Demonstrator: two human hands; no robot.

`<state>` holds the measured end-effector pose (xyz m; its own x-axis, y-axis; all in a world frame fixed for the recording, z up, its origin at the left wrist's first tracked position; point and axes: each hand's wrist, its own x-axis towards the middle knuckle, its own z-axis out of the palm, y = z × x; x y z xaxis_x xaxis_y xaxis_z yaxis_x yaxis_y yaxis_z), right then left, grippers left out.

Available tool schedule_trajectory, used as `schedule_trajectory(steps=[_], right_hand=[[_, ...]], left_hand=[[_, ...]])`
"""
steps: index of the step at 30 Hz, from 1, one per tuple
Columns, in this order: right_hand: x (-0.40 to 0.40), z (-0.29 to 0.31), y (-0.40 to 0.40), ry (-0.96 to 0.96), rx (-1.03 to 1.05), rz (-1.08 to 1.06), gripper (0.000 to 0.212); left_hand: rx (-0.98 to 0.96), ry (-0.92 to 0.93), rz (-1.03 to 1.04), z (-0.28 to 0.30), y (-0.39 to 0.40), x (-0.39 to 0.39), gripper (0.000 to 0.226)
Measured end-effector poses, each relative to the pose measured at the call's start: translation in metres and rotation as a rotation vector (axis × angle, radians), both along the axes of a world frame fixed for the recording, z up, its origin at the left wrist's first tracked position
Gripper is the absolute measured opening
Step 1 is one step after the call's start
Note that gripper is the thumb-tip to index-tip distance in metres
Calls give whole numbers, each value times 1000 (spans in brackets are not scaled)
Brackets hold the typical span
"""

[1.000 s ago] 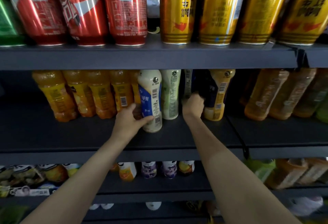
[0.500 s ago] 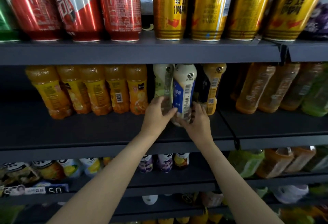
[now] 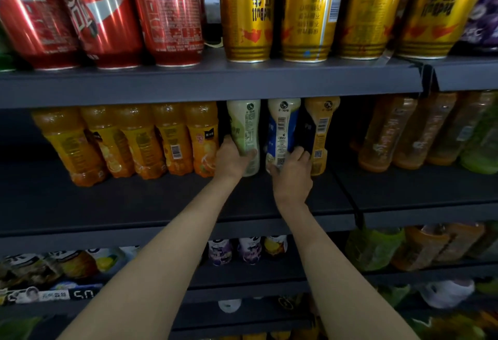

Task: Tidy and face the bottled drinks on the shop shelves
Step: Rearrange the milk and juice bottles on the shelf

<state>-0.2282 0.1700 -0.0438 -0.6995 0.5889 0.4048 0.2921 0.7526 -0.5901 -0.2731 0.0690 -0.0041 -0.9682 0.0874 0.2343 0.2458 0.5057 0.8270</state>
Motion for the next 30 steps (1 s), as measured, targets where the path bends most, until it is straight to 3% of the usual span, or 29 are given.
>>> schedule_trajectory(steps=[10,12,15,17,19,21,25,30], right_hand=[[-5,-1,1,6,39,-3,55],[-1,-2,2,49,-35,32,53],[20,-3,-5,297,-178,113,43],[36,9,-15,419,-412,304,35],[45,33,-27,362,-696,568,41],[44,51,-35,246,-692,710,57],[40,56,-51,181,-453,619,57],[60,59,-52,199,-652,690,39]], left_hand=[[-43,144,-41,-19,-26,35,56],[-68,179,-46,-17,-36,44,58],[-82,168,-47,-15,-48,48,63],[-74,140,-28,-13,-51,51,69],[-54,129,-6,-12,-53,54,70],[-12,127,-34,-12,-58,59,68],[73,26,-177,-14,-81,74,61],[125,-155,-330,-11,-114,84,64]])
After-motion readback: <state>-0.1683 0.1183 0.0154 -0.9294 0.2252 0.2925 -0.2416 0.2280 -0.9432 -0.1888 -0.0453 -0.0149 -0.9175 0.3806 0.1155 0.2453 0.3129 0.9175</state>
